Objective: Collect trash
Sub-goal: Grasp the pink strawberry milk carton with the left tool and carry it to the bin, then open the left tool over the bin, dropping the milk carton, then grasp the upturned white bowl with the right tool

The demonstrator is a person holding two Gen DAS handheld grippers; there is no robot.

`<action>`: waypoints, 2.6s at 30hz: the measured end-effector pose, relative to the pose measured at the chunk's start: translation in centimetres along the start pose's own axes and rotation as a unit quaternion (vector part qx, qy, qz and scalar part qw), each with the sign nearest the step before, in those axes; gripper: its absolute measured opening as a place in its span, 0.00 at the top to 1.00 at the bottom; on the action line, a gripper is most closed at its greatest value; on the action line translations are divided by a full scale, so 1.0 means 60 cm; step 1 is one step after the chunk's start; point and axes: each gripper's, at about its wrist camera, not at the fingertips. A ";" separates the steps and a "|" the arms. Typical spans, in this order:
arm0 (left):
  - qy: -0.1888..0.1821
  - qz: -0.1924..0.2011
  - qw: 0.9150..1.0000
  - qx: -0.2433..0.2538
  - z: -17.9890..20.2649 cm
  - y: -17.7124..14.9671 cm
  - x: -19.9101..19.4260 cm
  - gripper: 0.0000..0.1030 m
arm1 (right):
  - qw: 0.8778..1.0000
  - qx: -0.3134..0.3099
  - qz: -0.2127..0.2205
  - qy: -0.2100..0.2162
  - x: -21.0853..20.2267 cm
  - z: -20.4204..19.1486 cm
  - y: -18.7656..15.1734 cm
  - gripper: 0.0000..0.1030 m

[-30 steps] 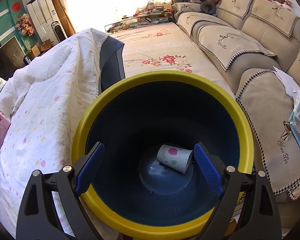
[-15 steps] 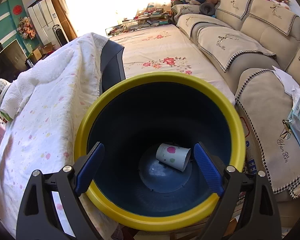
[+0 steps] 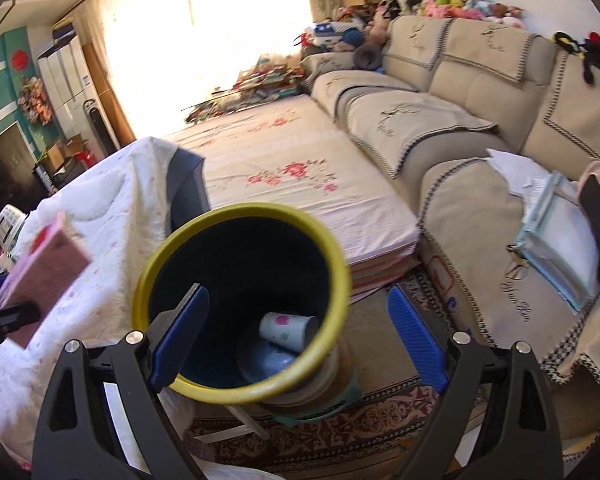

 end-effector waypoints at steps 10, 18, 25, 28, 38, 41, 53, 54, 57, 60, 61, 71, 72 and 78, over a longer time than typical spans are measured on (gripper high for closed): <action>-0.007 -0.022 1.000 0.002 0.035 0.130 0.163 0.36 | 0.999 0.036 0.006 -0.015 -0.035 0.078 -0.002 0.16; -0.002 0.023 0.999 -0.038 -0.008 0.099 0.116 0.26 | 0.999 0.032 -0.013 0.001 -0.014 0.070 -0.007 0.16; 0.050 0.109 0.988 -0.102 -0.074 -0.021 -0.044 0.19 | 0.999 -0.002 -0.033 0.027 0.011 0.001 -0.013 0.16; 0.084 0.132 0.979 -0.130 -0.102 -0.085 -0.114 0.18 | 0.998 -0.022 -0.037 0.045 0.018 -0.045 -0.010 0.16; 0.224 0.183 0.939 -0.188 -0.222 -0.287 -0.277 0.14 | 0.980 -0.133 -0.051 0.141 0.038 -0.291 -0.003 0.16; 0.251 0.184 0.927 -0.208 -0.263 -0.345 -0.300 0.13 | 0.969 -0.167 -0.050 0.172 0.035 -0.373 -0.004 0.16; 0.292 0.187 0.898 -0.272 -0.307 -0.429 -0.333 0.11 | 0.920 -0.288 -0.040 0.262 0.036 -0.658 -0.020 0.16; 0.296 0.187 0.896 -0.273 -0.308 -0.431 -0.335 0.11 | 0.917 -0.296 -0.038 0.265 0.037 -0.675 -0.023 0.16; 0.294 0.192 0.892 -0.285 -0.313 -0.437 -0.340 0.11 | 0.907 -0.320 -0.036 0.272 0.047 -0.725 -0.031 0.16; 0.283 0.196 0.890 -0.298 -0.317 -0.445 -0.341 0.11 | 0.901 -0.345 -0.034 0.260 0.066 -0.764 -0.042 0.16; 0.282 0.197 0.890 -0.300 -0.317 -0.445 -0.341 0.11 | 0.900 -0.351 -0.034 0.257 0.072 -0.775 -0.045 0.16; 0.275 0.200 0.893 -0.296 -0.310 -0.444 -0.338 0.11 | 0.897 -0.380 -0.026 0.225 0.116 -0.828 -0.062 0.16; 0.275 0.200 0.893 -0.296 -0.310 -0.443 -0.338 0.11 | 0.897 -0.382 -0.027 0.221 0.119 -0.832 -0.064 0.16; 0.271 0.198 0.894 -0.295 -0.310 -0.442 -0.334 0.11 | 0.903 -0.365 -0.039 0.223 0.125 -0.826 -0.060 0.28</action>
Point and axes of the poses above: each gripper's, at about its wrist camera, not at the fingertips, and x roughly the way its jaws point, z to its right, y to its top, and after that the axes turned 8 degrees about x, right-handed
